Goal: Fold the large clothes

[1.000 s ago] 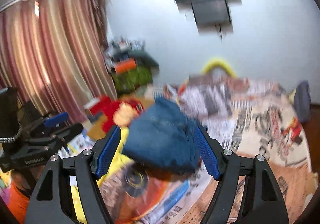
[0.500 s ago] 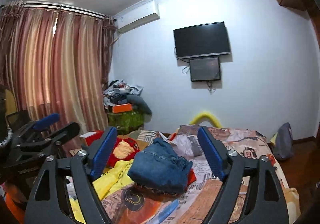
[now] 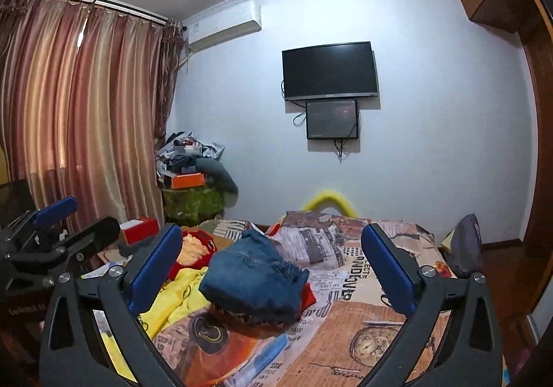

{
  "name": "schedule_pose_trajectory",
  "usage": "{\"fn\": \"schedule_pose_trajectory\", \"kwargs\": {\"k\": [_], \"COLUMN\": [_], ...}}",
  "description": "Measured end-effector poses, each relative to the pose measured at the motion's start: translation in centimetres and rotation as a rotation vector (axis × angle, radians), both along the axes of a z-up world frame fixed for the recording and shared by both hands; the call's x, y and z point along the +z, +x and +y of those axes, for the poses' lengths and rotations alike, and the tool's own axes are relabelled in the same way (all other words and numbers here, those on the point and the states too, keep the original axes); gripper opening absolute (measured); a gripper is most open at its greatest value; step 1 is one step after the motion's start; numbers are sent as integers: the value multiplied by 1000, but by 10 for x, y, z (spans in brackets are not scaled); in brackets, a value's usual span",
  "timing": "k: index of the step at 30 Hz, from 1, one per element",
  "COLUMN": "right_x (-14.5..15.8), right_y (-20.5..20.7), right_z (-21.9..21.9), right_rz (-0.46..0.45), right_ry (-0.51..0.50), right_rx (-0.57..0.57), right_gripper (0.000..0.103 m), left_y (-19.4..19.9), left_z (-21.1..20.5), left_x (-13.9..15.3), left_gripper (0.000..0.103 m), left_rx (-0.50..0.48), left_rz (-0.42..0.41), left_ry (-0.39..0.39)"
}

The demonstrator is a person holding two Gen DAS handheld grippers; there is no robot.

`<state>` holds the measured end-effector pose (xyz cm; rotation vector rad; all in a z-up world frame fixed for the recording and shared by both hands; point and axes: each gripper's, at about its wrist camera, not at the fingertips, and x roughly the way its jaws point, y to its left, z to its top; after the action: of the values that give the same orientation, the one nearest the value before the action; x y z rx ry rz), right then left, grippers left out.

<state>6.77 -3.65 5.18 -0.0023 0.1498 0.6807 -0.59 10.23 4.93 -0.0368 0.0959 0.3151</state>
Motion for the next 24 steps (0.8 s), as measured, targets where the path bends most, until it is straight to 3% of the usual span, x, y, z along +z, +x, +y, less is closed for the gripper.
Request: {"fn": "schedule_pose_trajectory", "kwargs": {"k": [24], "right_x": [-6], "right_y": [-1], "right_z": [-7], "right_rz": [50], "right_ry": [-15], "right_rx": [5], "right_gripper": [103], "left_y": [6], "left_z": [10], "left_x": [-10], "left_gripper": [103], "left_rx": [38], "left_rz": [37], "left_ry": [-28]}}
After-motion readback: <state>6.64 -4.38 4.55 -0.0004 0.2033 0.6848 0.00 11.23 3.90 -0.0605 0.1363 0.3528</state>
